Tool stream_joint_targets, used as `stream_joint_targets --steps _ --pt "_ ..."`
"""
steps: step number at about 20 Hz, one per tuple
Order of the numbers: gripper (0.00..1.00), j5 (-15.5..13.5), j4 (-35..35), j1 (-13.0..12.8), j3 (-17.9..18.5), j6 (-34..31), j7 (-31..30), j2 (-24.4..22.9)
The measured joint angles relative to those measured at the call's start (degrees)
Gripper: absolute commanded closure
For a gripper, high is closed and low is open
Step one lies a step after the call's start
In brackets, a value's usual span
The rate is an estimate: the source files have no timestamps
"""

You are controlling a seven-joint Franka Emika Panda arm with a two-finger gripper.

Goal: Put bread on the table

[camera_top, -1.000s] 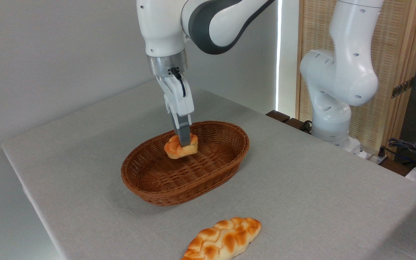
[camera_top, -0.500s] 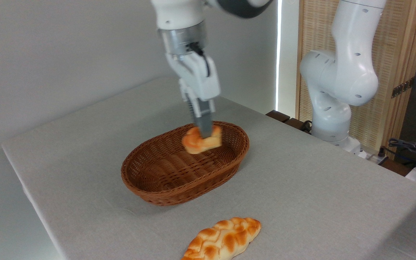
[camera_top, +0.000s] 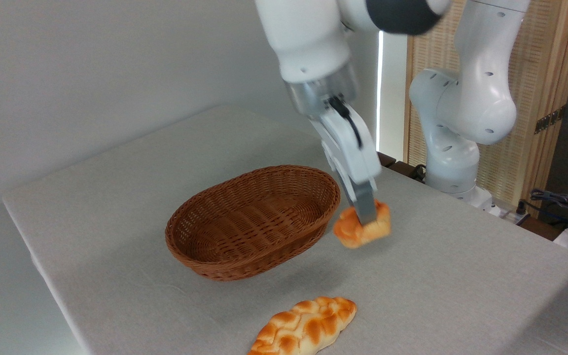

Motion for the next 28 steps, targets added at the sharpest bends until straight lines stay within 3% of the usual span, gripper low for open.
stream_joint_targets --steps 1,2,5,7,9,23,28 --pt "0.66 0.0 -0.4 0.0 1.3 1.1 1.1 0.3" --pt "0.49 0.0 -0.8 0.0 2.1 1.7 1.7 0.6" --pt "0.33 0.0 -2.3 -0.1 3.6 2.7 2.4 1.8" --pt "0.13 0.0 -3.7 -0.4 3.7 3.3 2.4 2.9" --pt "0.02 0.0 -4.5 -0.8 3.7 3.6 2.4 3.6" --pt "0.0 0.0 -3.8 -1.5 3.6 3.3 2.4 4.0" --pt "0.0 -5.5 2.1 -1.4 3.6 0.2 2.1 4.0"
